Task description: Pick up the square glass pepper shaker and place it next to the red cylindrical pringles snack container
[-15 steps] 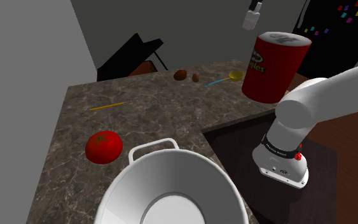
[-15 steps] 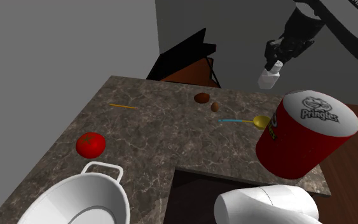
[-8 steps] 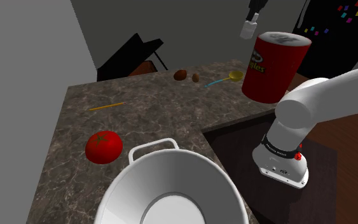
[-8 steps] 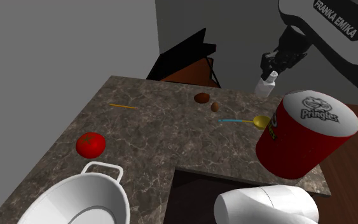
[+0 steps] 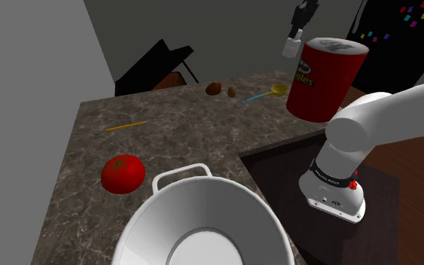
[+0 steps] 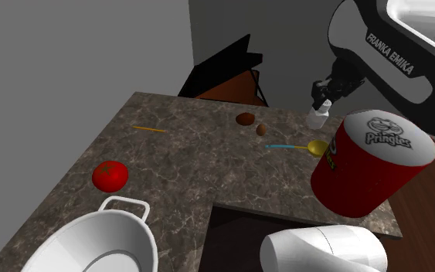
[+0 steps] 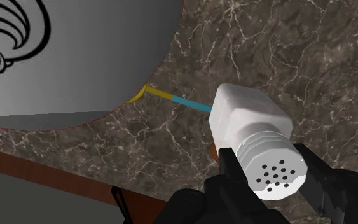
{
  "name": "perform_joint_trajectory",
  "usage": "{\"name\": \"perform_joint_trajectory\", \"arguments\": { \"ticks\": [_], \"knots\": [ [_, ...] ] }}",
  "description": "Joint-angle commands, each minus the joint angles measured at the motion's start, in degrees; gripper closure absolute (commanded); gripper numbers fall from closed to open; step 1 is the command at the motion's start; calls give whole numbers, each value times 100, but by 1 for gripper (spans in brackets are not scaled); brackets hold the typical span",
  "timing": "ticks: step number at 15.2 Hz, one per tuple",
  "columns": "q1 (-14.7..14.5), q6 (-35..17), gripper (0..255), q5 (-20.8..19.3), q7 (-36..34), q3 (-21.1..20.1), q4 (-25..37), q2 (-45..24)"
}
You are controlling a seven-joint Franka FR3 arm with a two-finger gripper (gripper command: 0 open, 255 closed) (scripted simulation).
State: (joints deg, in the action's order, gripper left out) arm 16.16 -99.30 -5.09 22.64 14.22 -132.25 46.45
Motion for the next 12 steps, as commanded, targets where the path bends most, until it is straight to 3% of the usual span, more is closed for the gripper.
{"name": "perform_joint_trajectory", "arguments": {
  "ticks": [1,12],
  "knots": [
    [14,-141,255,-17,4,14,-191,52],
    [91,-909,255,-120,36,116,-1142,234]
  ]
}}
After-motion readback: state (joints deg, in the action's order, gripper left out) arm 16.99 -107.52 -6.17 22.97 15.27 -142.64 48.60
